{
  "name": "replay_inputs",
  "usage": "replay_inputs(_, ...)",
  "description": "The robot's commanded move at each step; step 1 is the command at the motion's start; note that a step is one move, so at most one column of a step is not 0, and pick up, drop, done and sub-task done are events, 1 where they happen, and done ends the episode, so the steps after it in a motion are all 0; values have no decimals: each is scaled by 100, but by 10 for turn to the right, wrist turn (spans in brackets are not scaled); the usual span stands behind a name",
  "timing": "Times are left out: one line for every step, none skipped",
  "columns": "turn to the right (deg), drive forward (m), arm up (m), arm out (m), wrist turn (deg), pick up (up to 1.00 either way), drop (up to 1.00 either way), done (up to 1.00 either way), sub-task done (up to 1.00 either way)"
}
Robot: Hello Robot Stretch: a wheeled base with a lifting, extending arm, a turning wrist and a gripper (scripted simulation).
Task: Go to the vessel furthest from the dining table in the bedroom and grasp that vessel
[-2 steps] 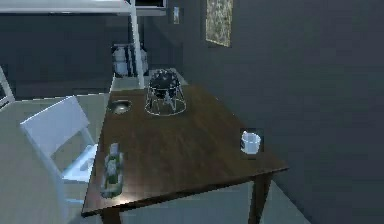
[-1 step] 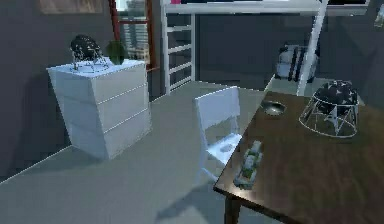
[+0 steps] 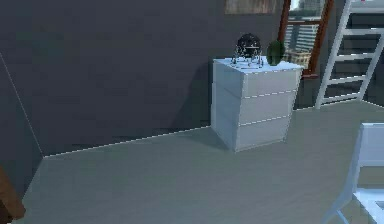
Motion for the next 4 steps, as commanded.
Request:
replay_inputs(0,45,0,0,0,0,0,0,0)
replay_inputs(180,0,0,0,0,0,0,0,0)
replay_inputs(0,50,0,0,0,0,0,0,0)
replay_inputs(90,0,0,0,0,0,0,0,0)
